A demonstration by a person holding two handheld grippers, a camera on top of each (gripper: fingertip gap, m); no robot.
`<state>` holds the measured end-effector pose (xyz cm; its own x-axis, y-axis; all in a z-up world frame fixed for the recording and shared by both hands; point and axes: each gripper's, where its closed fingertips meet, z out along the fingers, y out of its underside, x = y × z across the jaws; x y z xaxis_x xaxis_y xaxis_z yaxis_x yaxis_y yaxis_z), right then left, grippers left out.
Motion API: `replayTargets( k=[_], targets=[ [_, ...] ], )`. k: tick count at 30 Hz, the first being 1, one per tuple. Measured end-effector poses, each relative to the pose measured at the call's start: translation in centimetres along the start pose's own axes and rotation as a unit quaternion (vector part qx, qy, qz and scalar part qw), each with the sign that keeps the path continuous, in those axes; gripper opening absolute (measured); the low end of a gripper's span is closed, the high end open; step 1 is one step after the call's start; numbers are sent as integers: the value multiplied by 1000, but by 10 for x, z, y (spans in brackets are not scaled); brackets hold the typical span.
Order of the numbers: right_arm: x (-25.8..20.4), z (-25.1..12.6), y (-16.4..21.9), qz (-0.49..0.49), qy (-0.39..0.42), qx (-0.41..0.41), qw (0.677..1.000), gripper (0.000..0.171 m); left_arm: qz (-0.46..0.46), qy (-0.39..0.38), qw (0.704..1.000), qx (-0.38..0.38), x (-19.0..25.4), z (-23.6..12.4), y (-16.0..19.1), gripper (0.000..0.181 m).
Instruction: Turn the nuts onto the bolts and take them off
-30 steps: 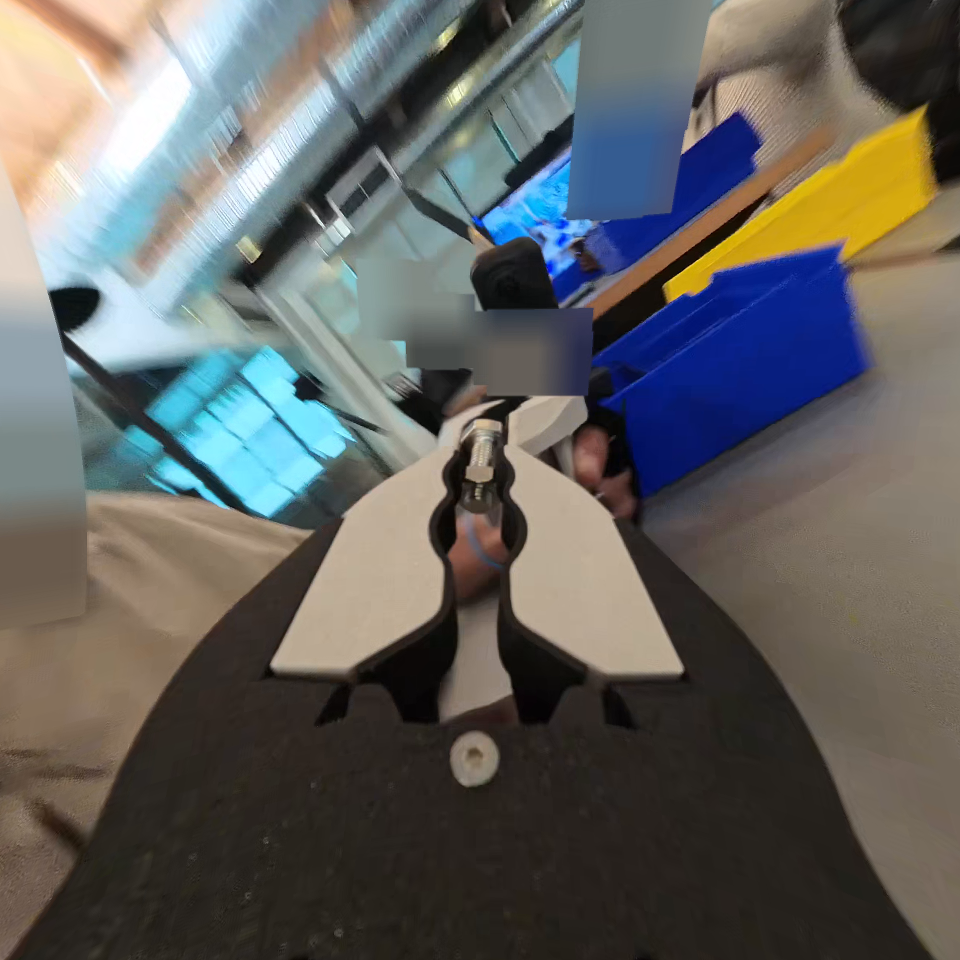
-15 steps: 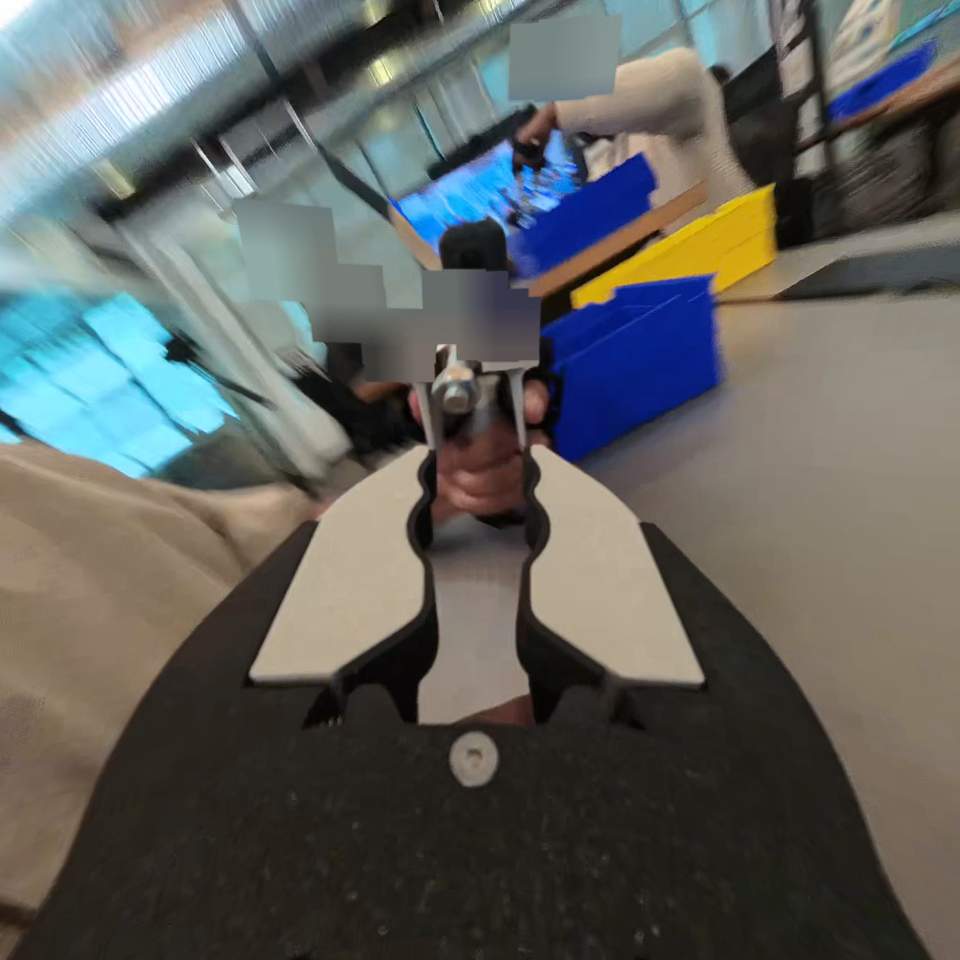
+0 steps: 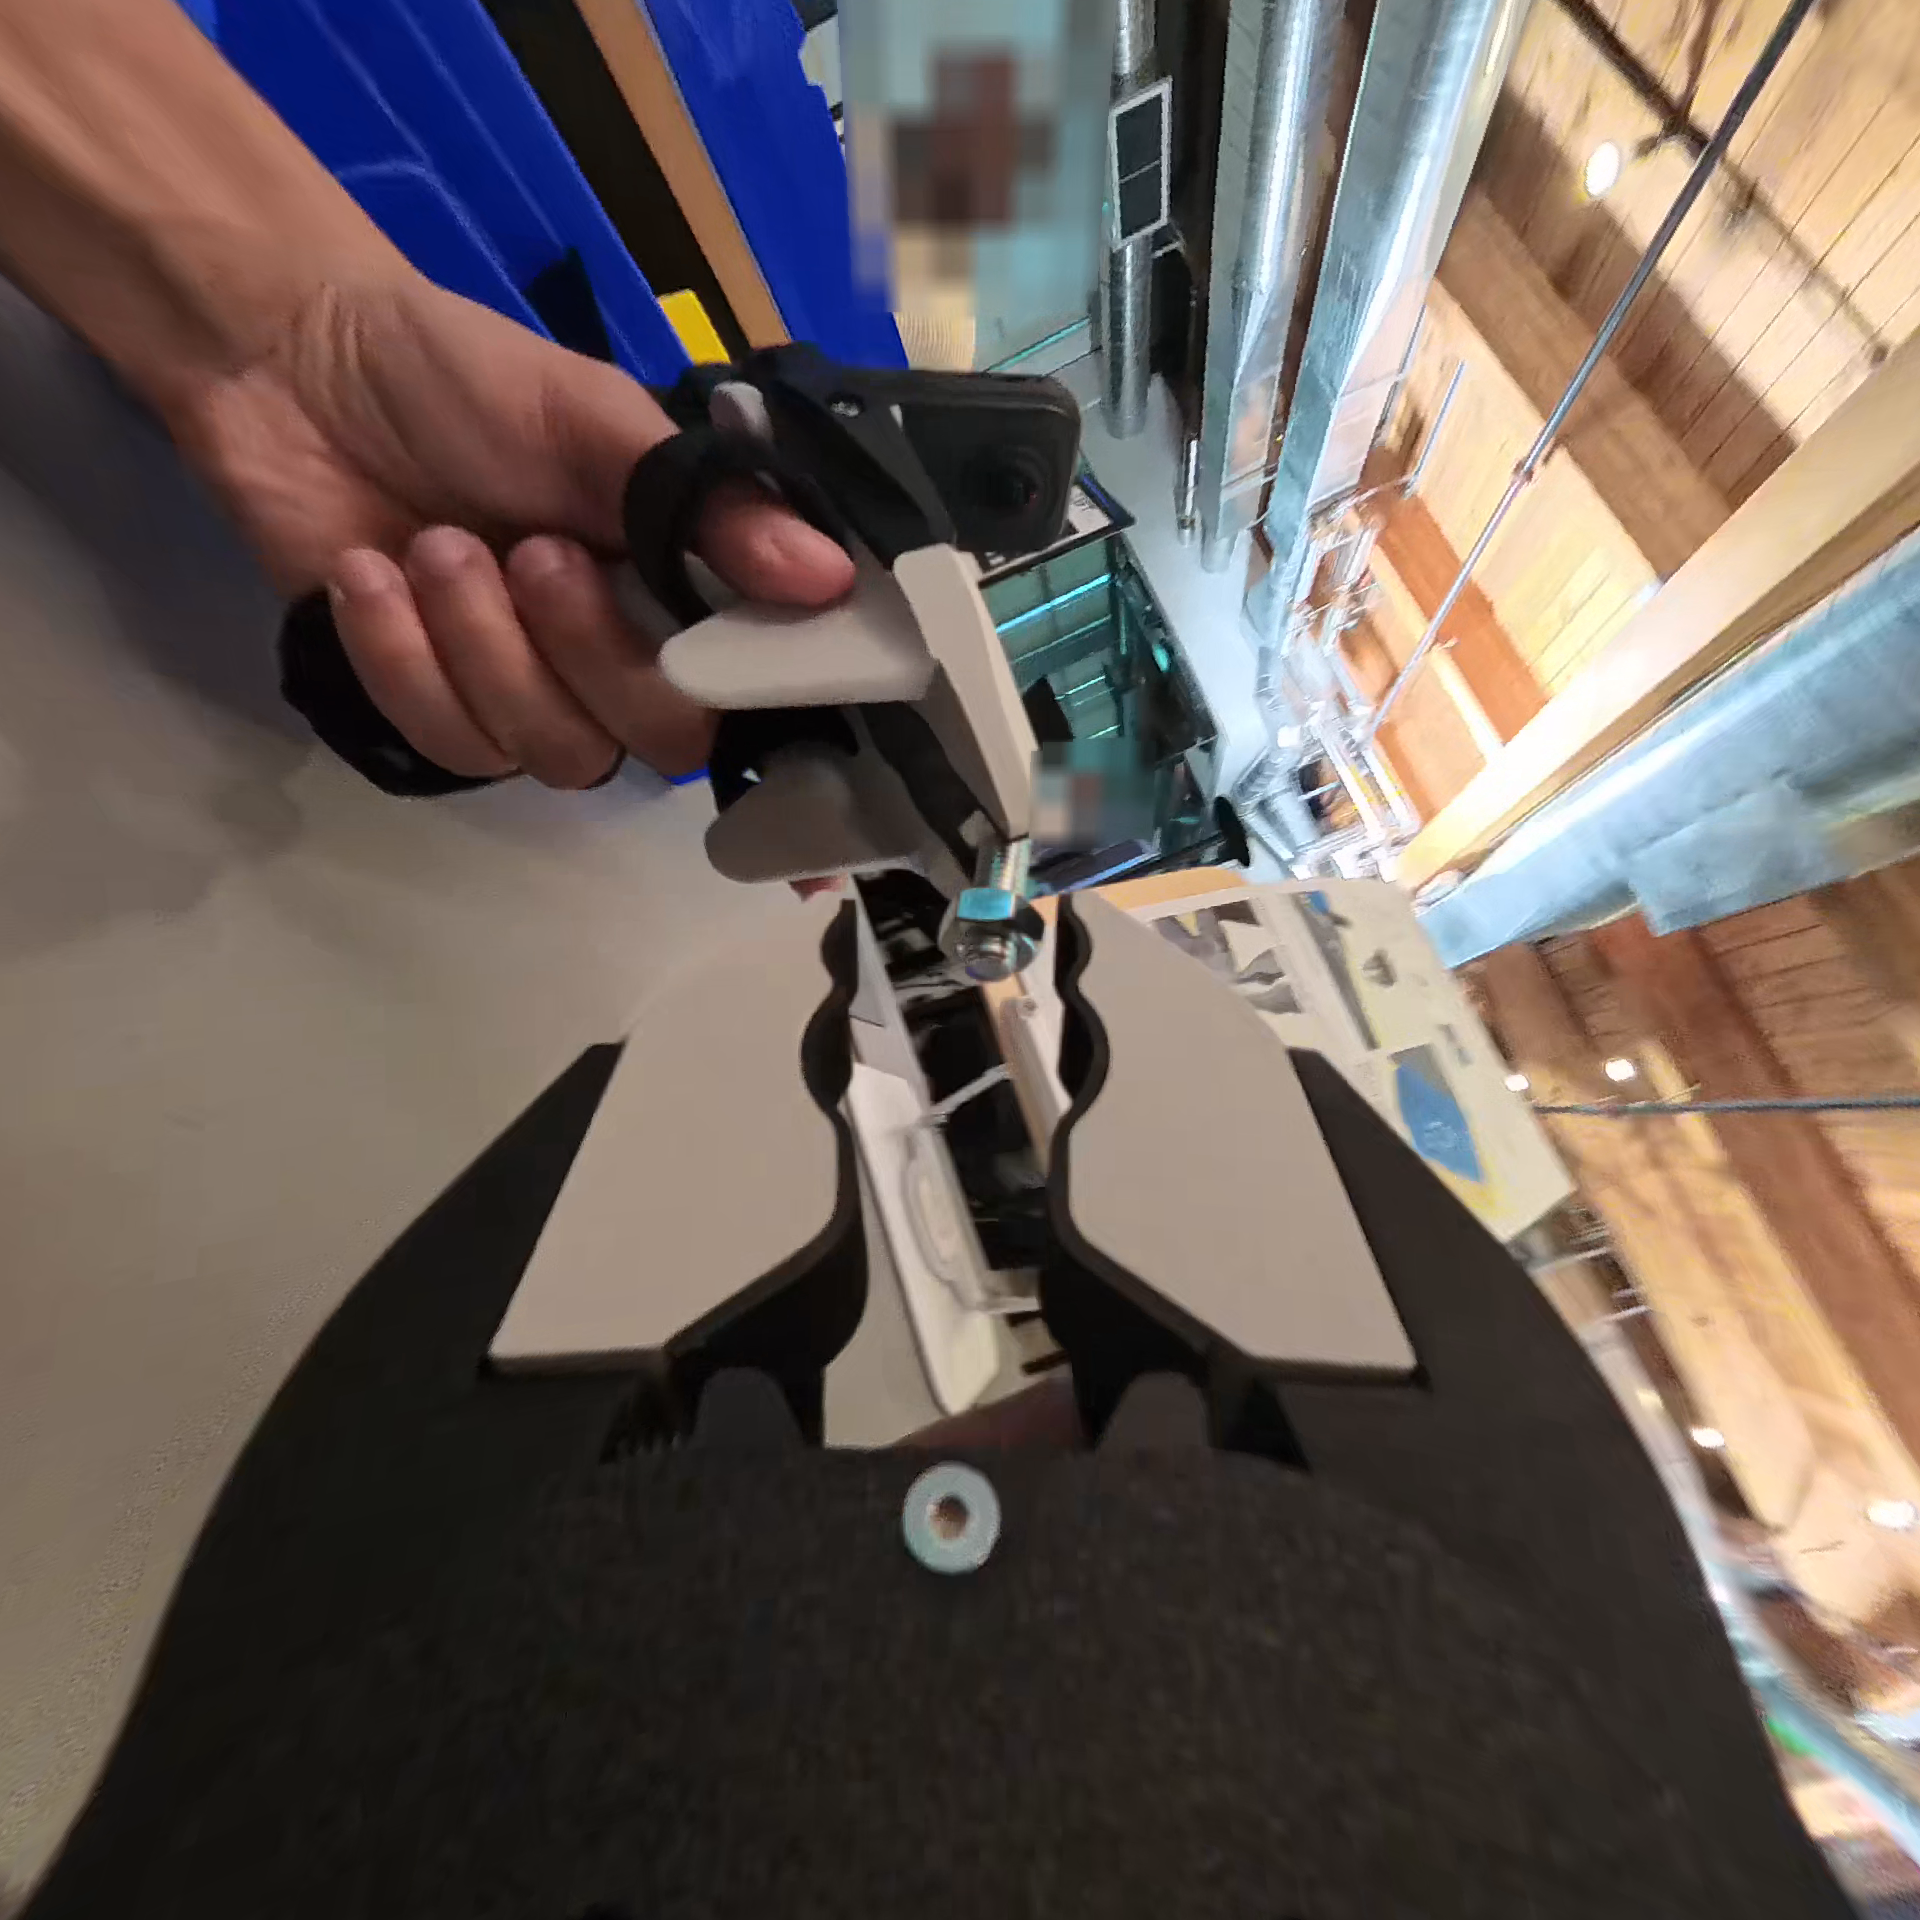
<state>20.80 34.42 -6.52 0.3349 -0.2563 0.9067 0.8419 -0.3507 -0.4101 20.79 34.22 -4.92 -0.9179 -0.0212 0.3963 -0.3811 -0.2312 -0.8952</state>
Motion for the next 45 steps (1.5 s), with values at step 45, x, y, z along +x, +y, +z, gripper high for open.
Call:
replayTargets(
  k=[45],
  targets=[
    [-18, -35, 30, 536, -179, 31, 824, 39, 53, -63, 996, -44, -14, -4, 8, 17]
  ],
)
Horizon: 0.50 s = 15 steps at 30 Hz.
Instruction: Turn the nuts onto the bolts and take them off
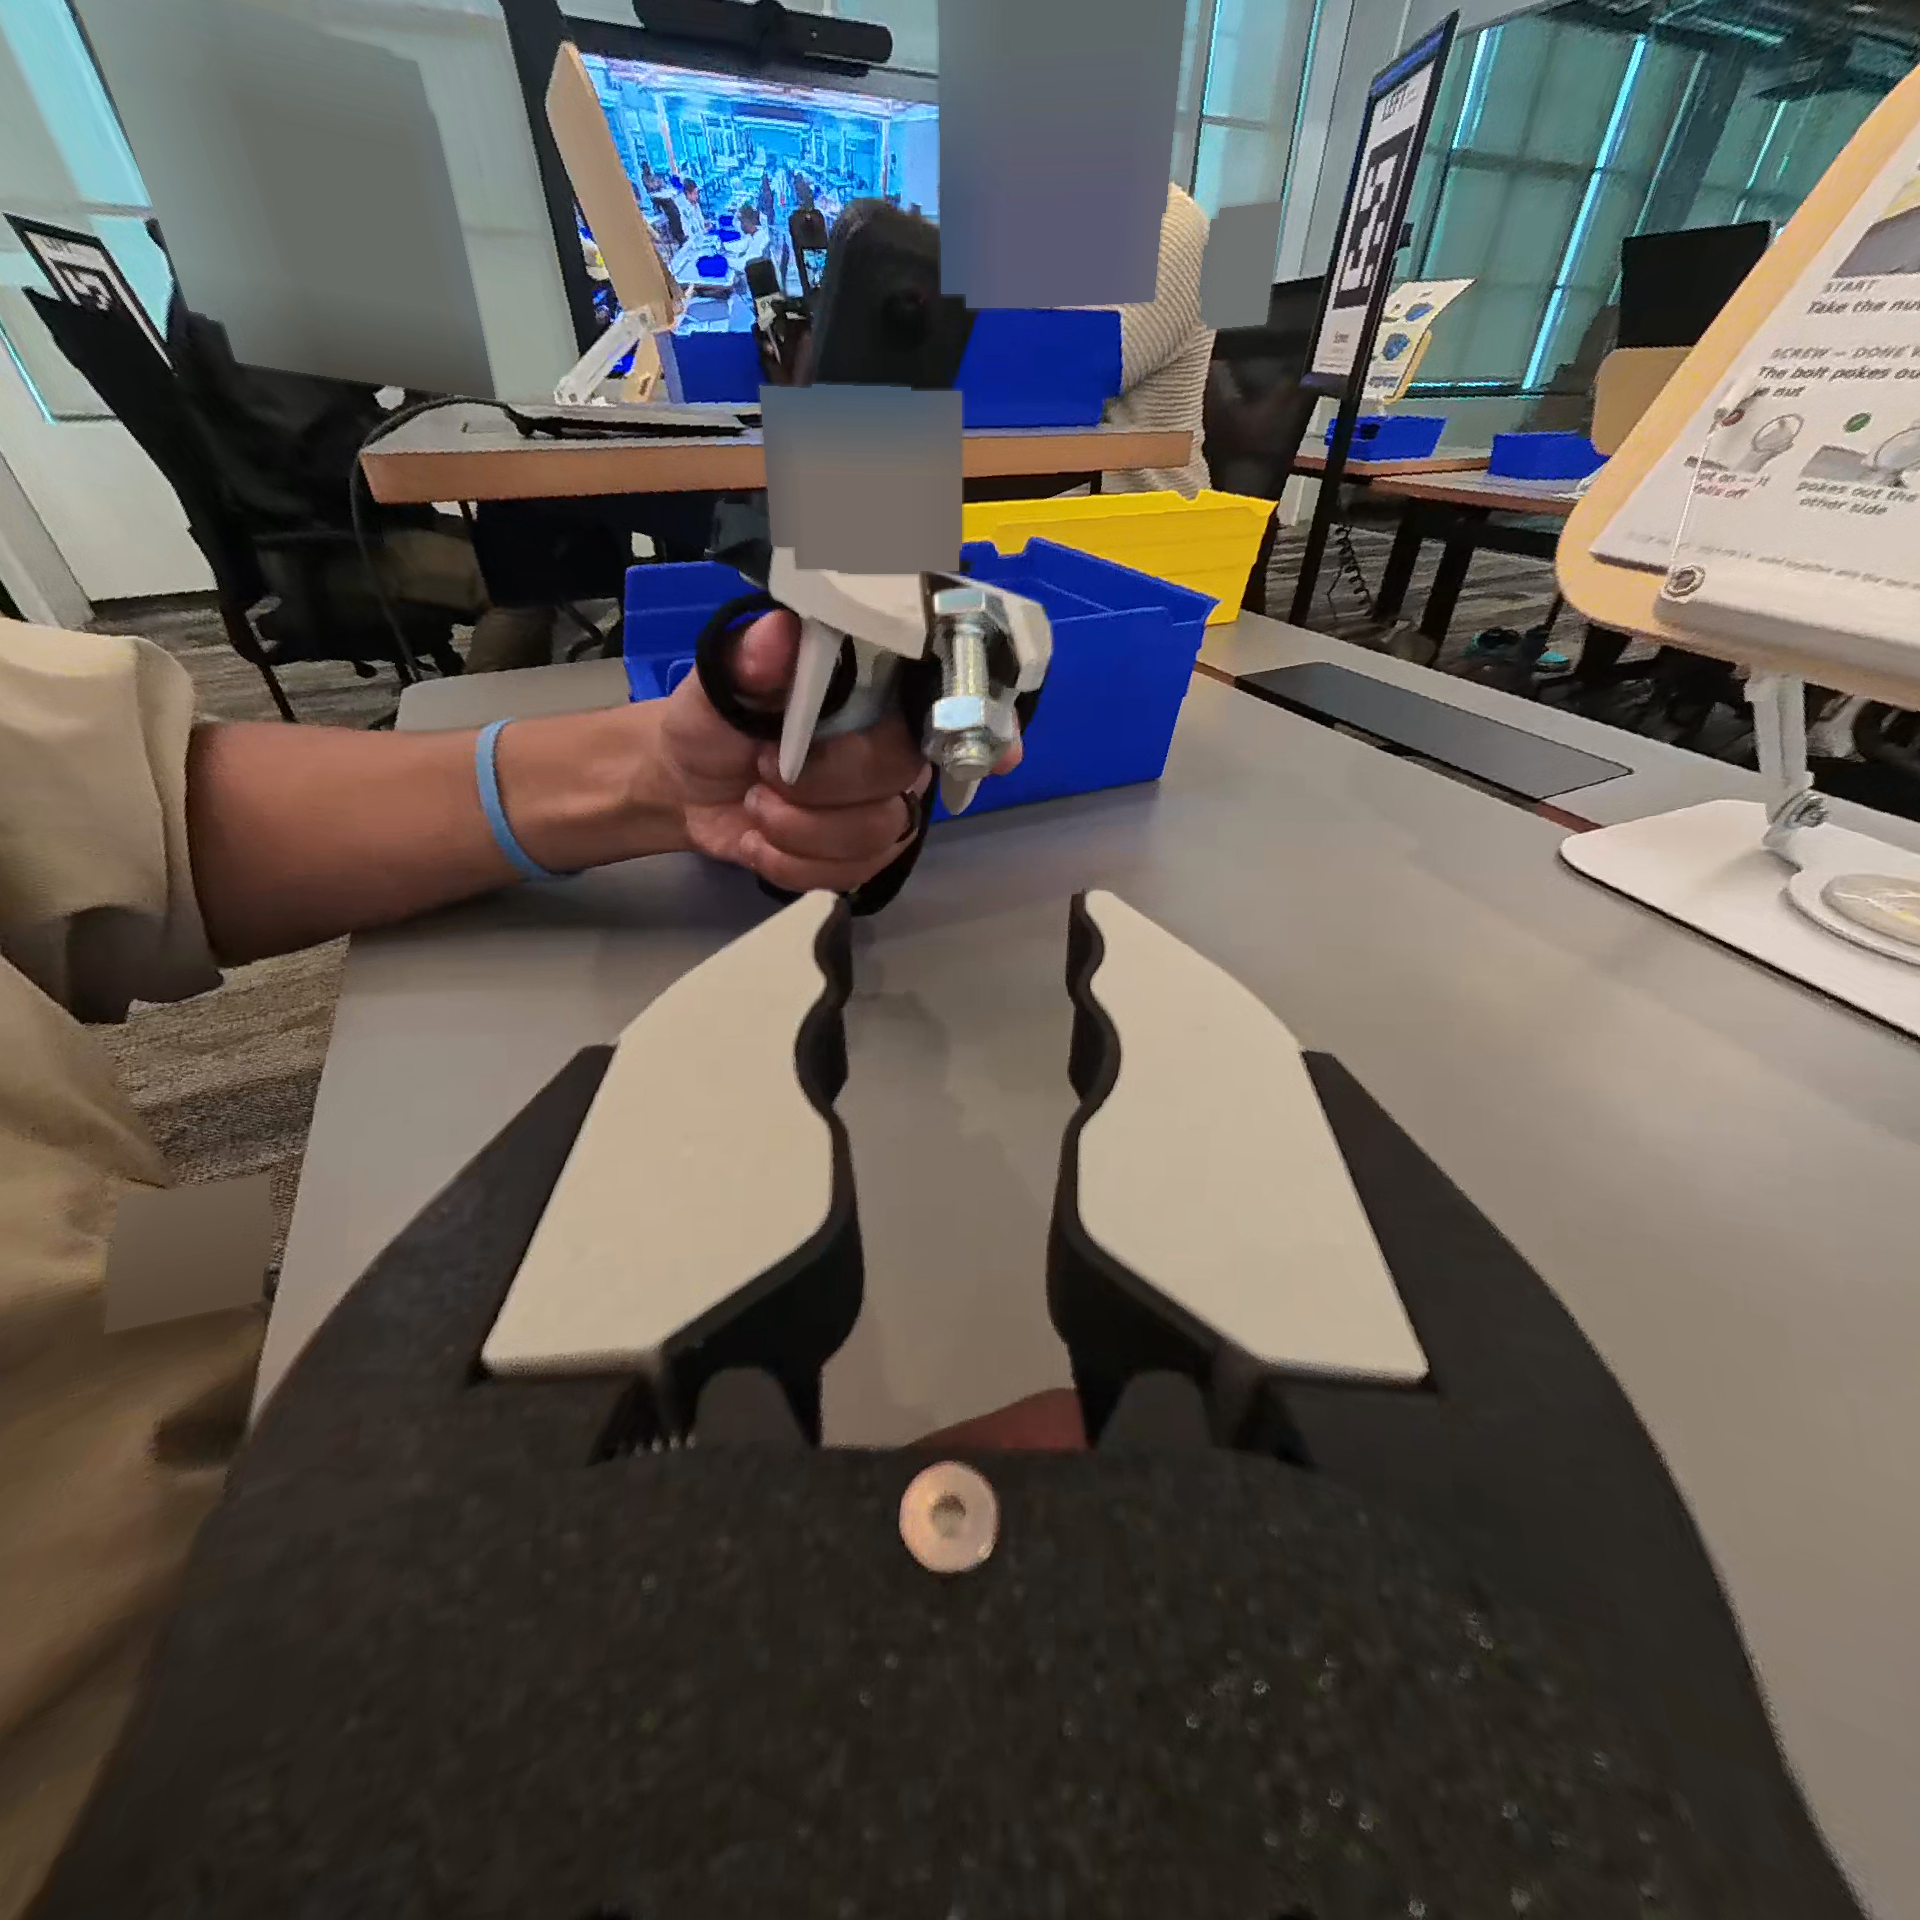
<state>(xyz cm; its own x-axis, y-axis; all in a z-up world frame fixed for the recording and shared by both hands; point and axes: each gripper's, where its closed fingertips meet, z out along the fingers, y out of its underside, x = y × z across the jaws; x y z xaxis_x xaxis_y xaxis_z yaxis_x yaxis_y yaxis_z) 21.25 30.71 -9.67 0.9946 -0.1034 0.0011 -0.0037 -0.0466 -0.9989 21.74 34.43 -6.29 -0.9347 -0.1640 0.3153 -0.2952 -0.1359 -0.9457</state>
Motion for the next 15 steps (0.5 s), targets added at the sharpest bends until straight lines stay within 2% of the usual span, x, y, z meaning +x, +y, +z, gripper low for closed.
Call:
replayTargets(
  k=[4, 7, 10, 14, 15],
  targets=[
    [0, 8, -7, 30, -34, -9, 999, 31, 10, -6, 1000, -9, -1, 1, 3, 17],
    [-5, 24, -12, 43, -91, -58, 993, 41, 20, -8, 1000, -21, 1, 2, 5, 17],
    [-3, 35, -13, -4, -109, -107, 988, 42, 28, -9, 999, -23, 4, 2, 3, 17],
    [-6, 44, -10, -44, -123, -146, 981, 19, 32, -12, 999, -21, 4, 4, 3, 17],
    [-6, 45, -11, -52, -122, -148, 980, 19, 33, -12, 999, -17, 4, 3, 2, 17]
  ],
)
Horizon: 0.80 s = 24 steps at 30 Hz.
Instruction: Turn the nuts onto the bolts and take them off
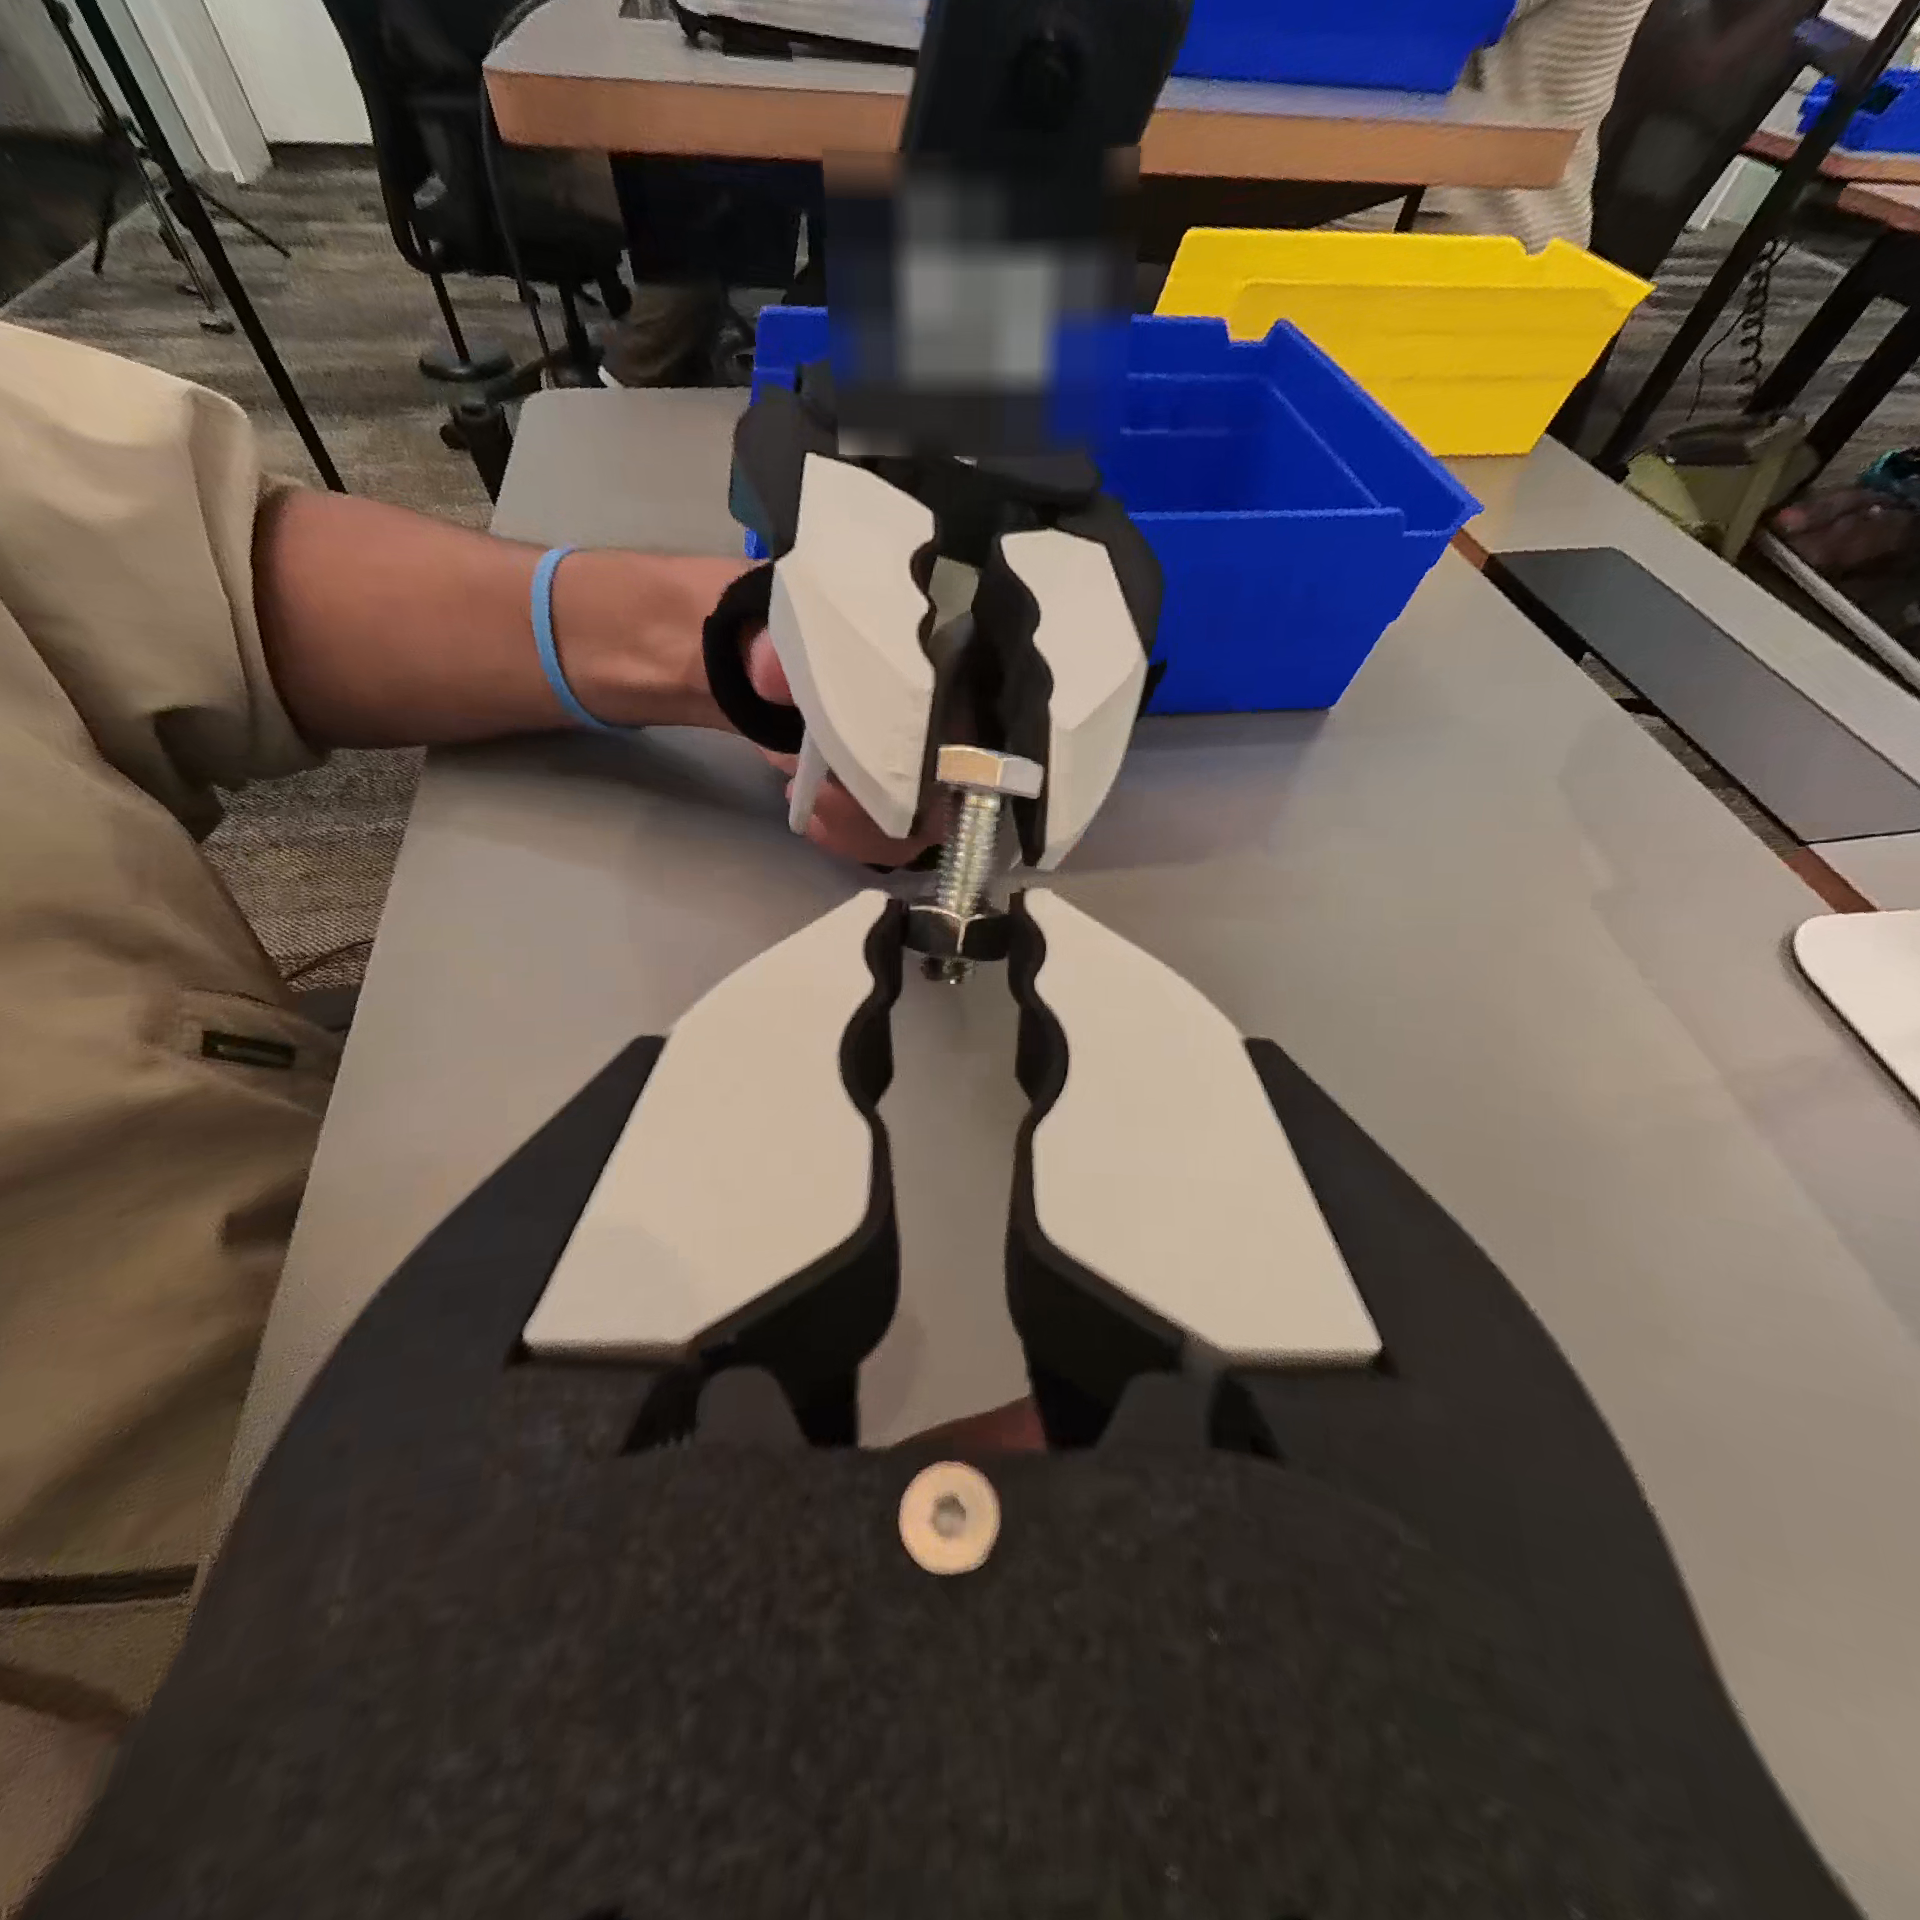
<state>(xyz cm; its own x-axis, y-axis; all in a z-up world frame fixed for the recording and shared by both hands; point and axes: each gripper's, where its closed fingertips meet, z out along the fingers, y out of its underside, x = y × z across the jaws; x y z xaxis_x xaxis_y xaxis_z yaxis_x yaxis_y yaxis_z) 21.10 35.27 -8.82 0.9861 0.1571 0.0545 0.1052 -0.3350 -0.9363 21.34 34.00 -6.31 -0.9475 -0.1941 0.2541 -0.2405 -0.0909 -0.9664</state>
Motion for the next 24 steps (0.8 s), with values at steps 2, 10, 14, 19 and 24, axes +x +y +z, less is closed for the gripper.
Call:
replayTargets(
  k=[2, 10, 14, 19, 24],
  targets=[
    [1, -1, 0, -3, 7, -3, 1000, 19, 2, -2, 1000, -2, -1, -1, 1, 18],
    [22, -14, 14, 38, 113, 20, 993, 19, 7, -158, 987, 29, -40, -5, -7, 61],
    [44, -41, 28, 76, 249, 45, 965, 18, -60, -394, 917, 24, -77, -39, 23, 62],
    [57, -70, 52, 92, 385, 54, 917, 19, 0, -599, 801, 11, -66, -87, 49, 67],
    [56, -85, 60, 83, 438, 65, 893, 19, 98, -676, 730, 32, -51, -99, 33, 78]
  ],
)
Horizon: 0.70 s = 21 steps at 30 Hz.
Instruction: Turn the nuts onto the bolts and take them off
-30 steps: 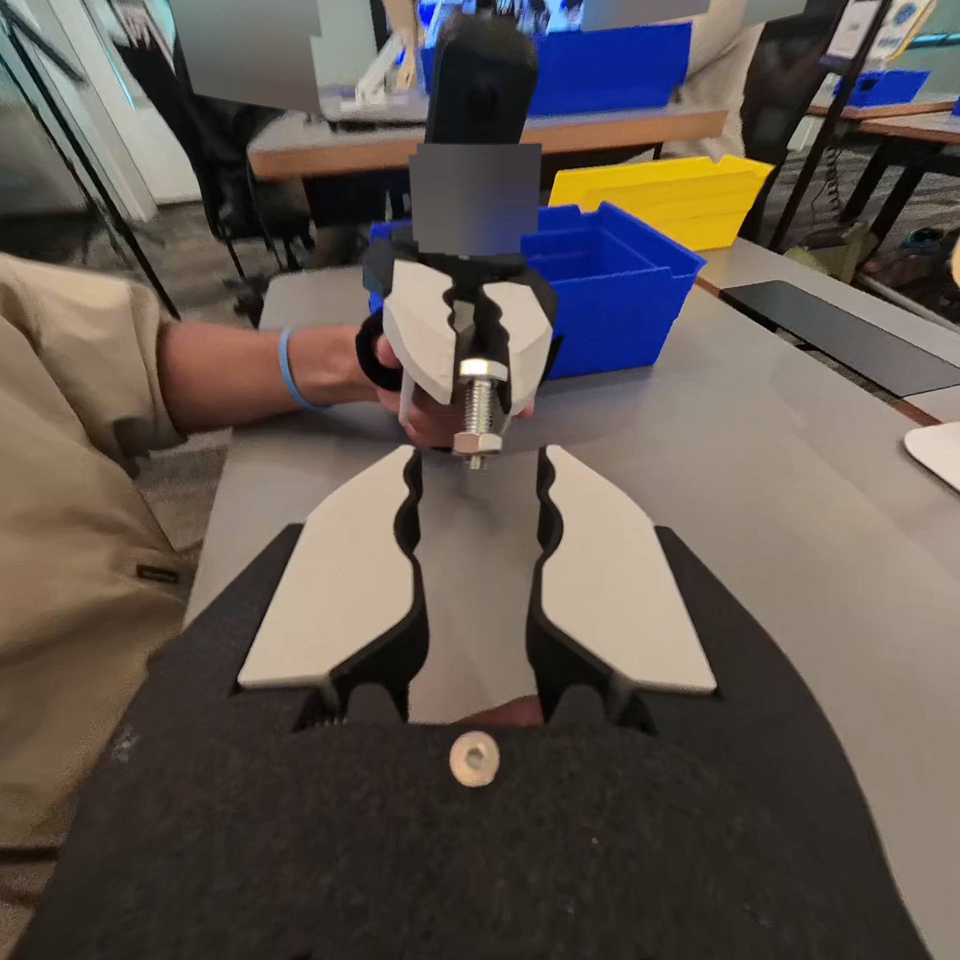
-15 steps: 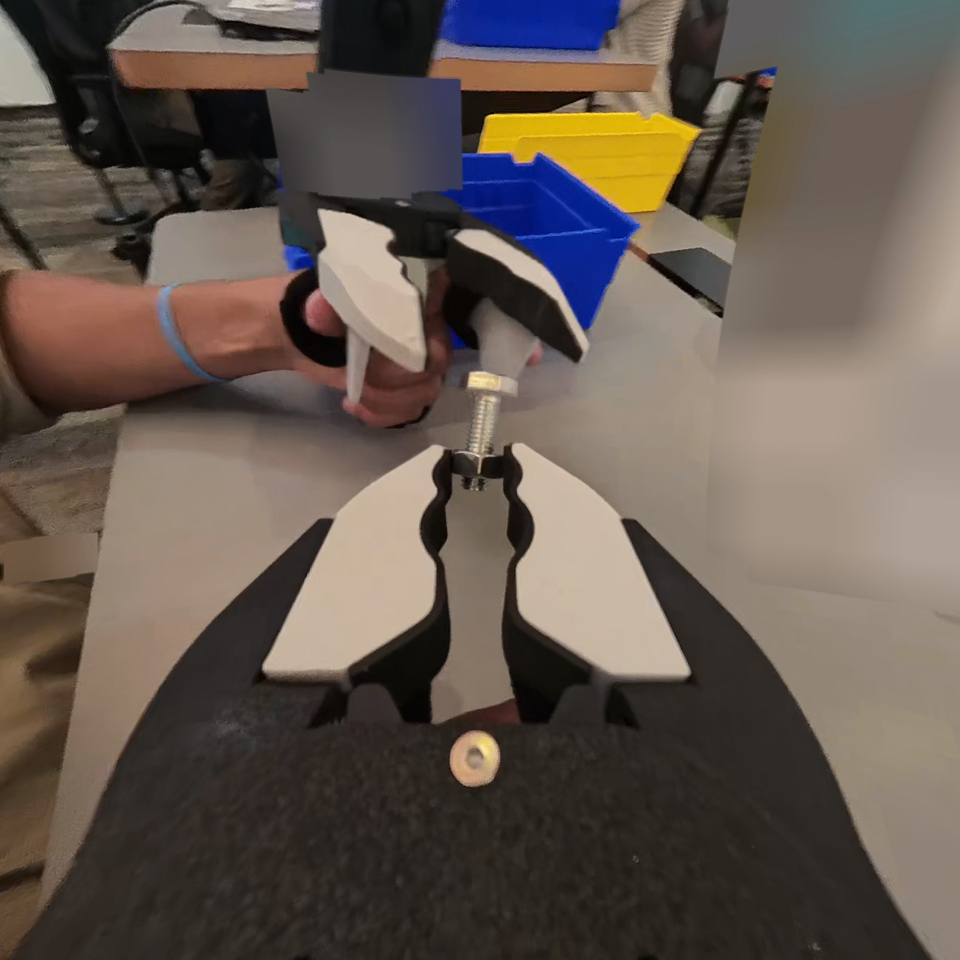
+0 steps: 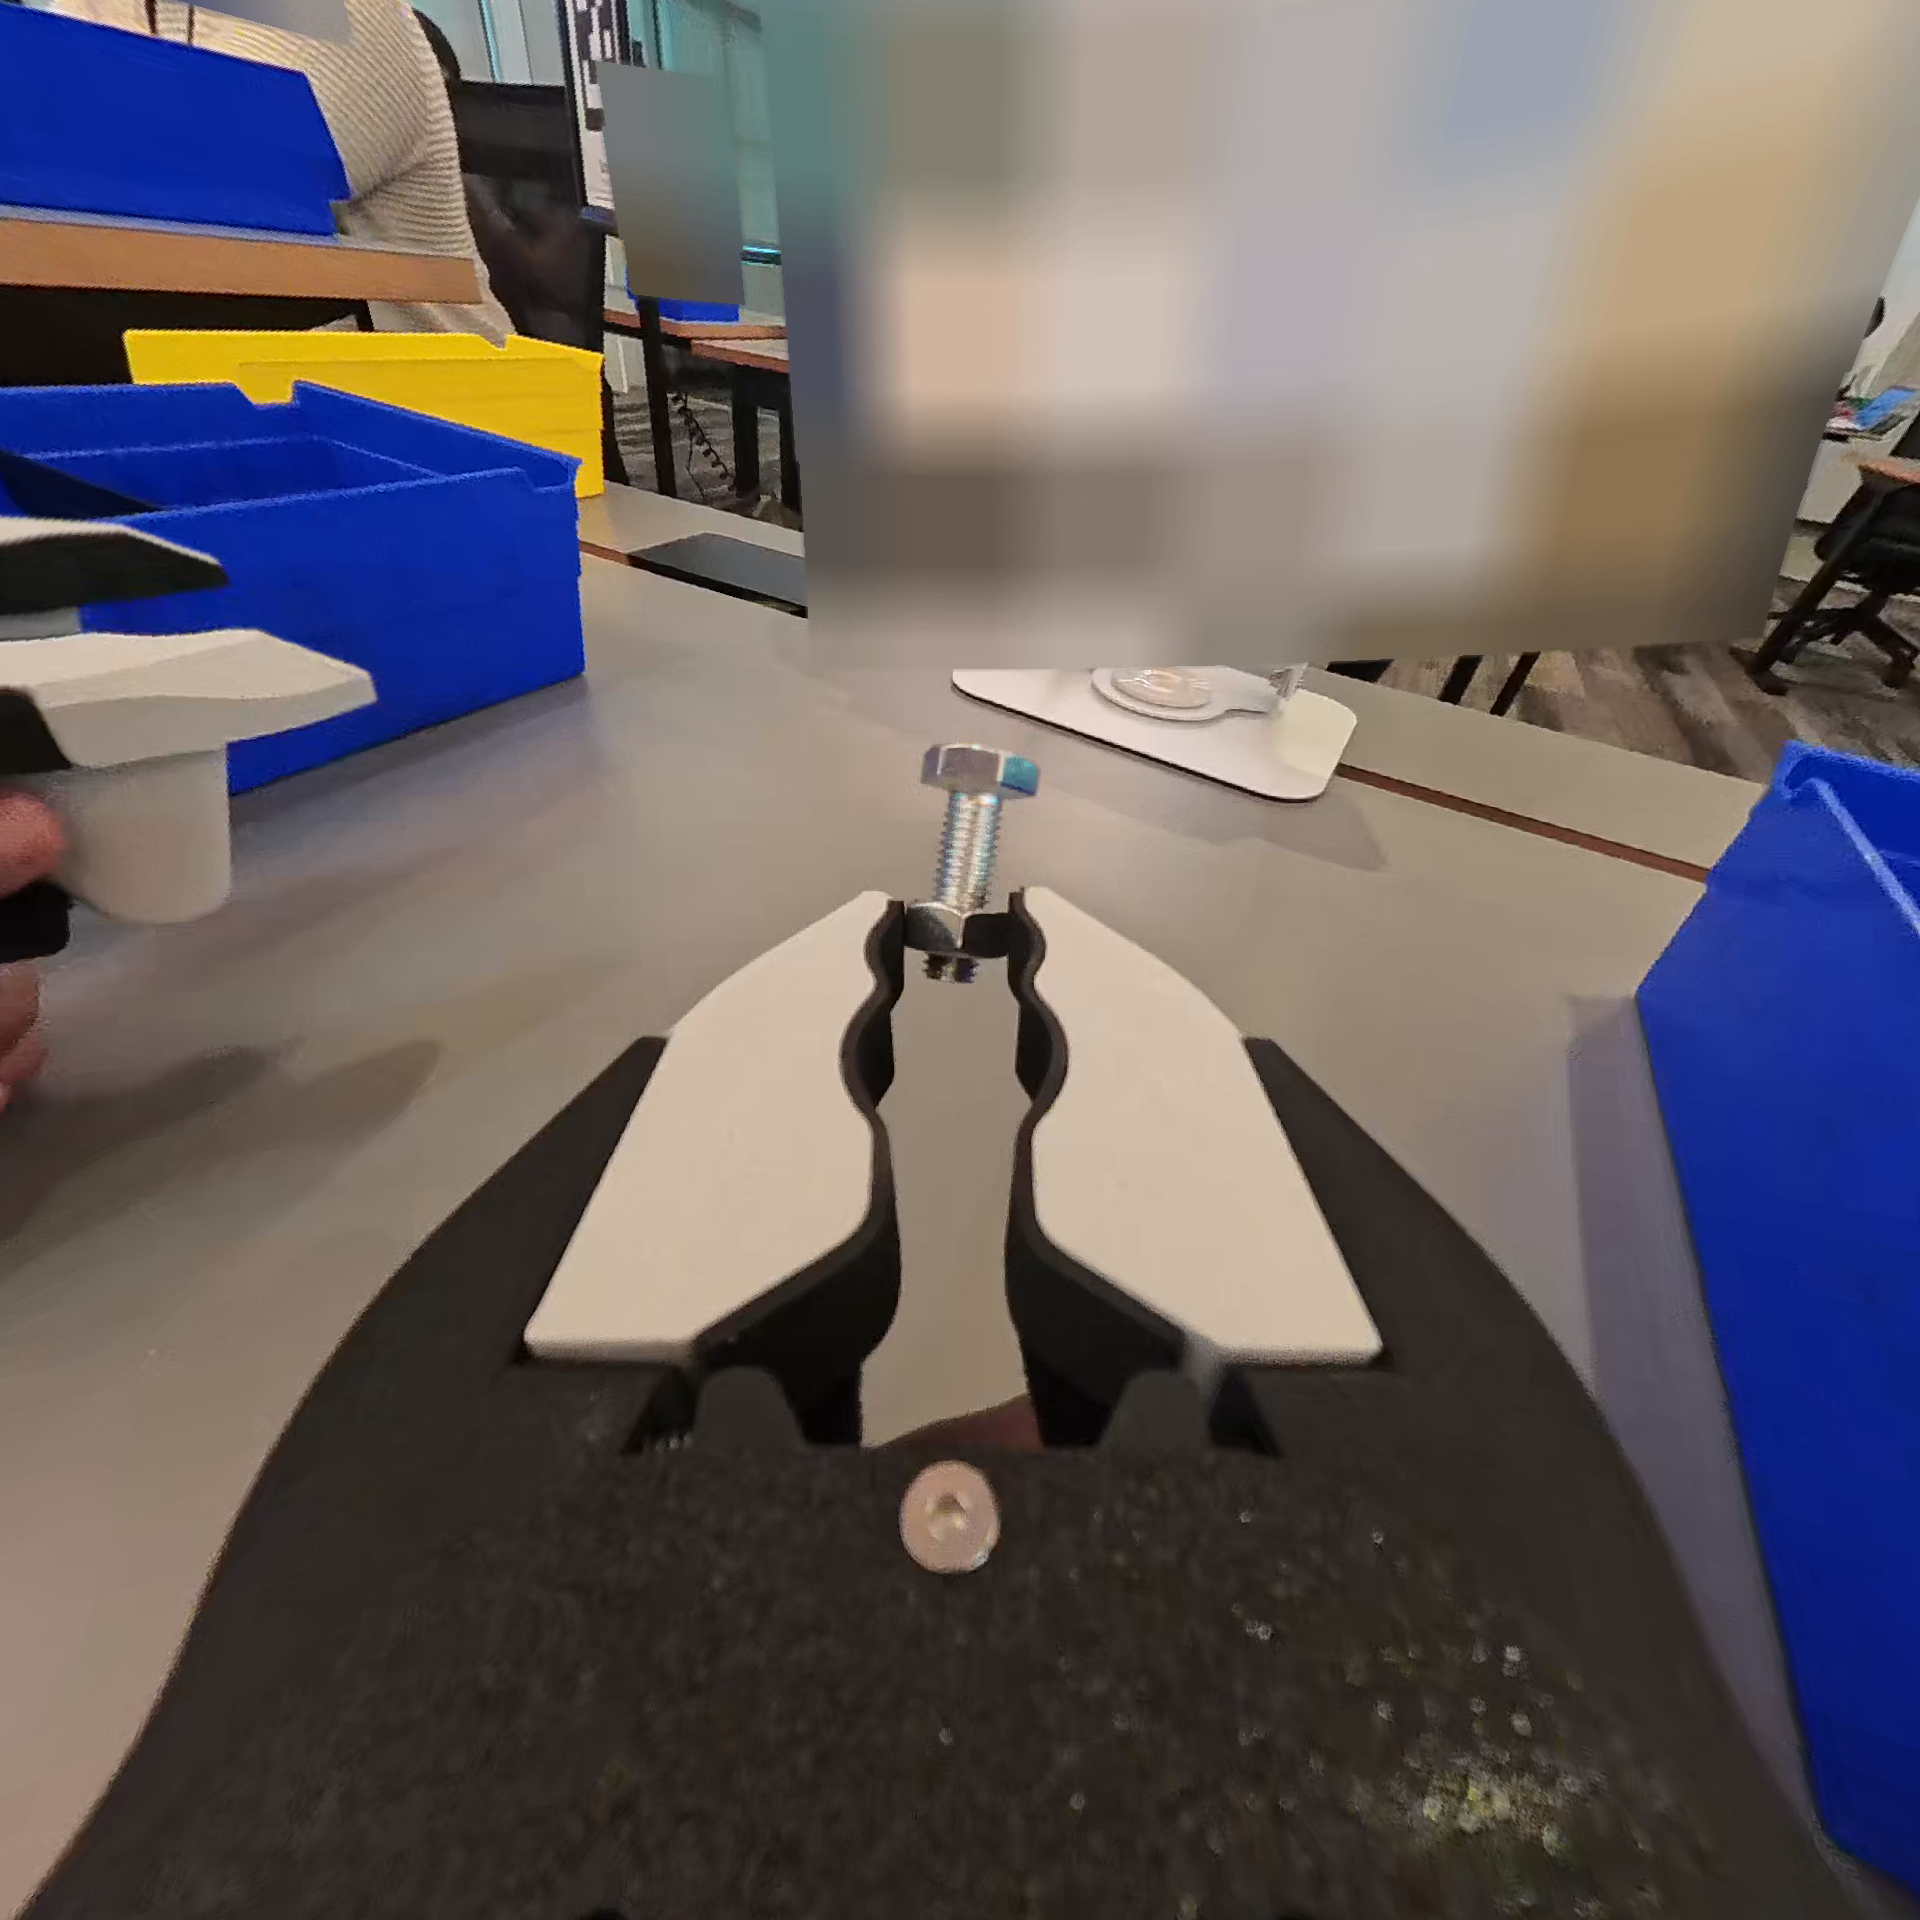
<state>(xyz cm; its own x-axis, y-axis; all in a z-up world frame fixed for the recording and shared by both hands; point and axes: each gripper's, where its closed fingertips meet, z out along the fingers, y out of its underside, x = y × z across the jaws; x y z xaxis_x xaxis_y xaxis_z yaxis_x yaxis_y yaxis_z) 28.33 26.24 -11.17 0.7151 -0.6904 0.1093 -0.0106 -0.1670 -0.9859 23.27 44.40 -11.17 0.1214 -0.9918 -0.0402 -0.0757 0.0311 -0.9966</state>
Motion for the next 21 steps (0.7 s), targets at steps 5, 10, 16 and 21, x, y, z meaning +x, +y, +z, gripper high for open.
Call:
replayTargets(
  k=[5, 10, 16, 21],
  targets=[
    [4, -3, 7, 15, -1, -7, 1000, 18, -7, 27, 999, -16, 7, 4, 4, 86],
    [59, -25, -38, -2, 60, 25, 998, 19, -36, 50, 998, -33, 7, 7, 8, 84],
    [239, -38, -63, 6, 188, -57, 980, 19, -57, 72, 995, -45, 9, 9, 10, 81],
    [331, -12, 41, 65, 186, -258, 946, 19, -86, 72, 991, -69, 4, 11, 17, 78]
  ],
)
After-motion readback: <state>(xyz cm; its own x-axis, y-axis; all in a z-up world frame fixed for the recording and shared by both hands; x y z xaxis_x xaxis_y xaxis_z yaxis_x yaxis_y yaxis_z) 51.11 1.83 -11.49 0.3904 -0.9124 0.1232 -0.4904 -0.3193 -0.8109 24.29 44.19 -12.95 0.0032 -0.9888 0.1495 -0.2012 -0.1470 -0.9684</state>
